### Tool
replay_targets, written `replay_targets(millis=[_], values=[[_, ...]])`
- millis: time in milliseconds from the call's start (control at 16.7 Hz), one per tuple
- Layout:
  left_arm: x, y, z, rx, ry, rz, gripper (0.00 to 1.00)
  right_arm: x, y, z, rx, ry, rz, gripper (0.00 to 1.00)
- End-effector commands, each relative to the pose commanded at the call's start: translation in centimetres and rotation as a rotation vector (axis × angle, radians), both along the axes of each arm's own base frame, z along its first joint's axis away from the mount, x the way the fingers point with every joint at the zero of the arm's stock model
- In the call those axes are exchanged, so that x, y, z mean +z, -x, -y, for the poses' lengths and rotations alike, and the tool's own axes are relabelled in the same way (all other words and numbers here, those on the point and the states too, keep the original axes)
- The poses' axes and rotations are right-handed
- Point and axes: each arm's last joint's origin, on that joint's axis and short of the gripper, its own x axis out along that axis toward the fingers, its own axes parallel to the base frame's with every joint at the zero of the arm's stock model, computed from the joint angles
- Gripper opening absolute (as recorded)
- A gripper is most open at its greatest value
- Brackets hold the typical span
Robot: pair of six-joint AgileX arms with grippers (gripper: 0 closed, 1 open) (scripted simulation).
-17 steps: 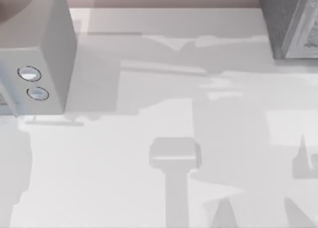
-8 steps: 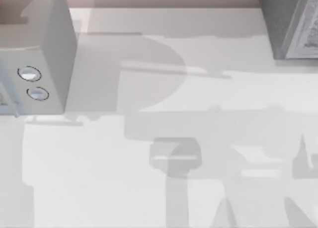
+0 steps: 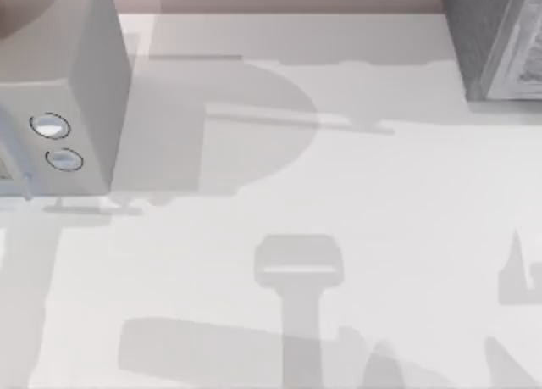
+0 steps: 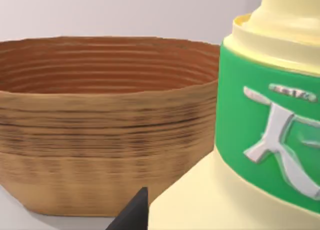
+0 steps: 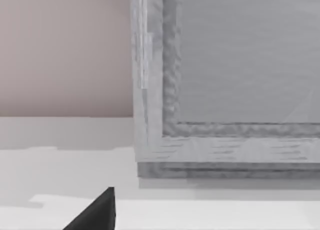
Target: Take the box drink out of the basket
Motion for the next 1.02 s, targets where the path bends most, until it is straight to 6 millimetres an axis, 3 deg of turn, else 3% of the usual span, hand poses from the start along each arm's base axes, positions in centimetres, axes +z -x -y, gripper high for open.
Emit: replay_targets(millis=[240,420,600,1020], values=[[-8.1,2.8,0.7,0.000,-0.002,0.001,0.00,0.0,0.0,0.0,0.000,0.000,0.000,1.00],[-12.0,3.3,1.0,0.001,-0.002,0.011,0.00,0.0,0.0,0.0,0.000,0.000,0.000,1.00],[-13.5,3.3,1.1,0.002,-0.003,0.015,0.00,0.0,0.0,0.0,0.000,0.000,0.000,1.00],[-13.1,3.2,1.3,0.003,-0.009,0.018,0.00,0.0,0.0,0.0,0.000,0.000,0.000,1.00]])
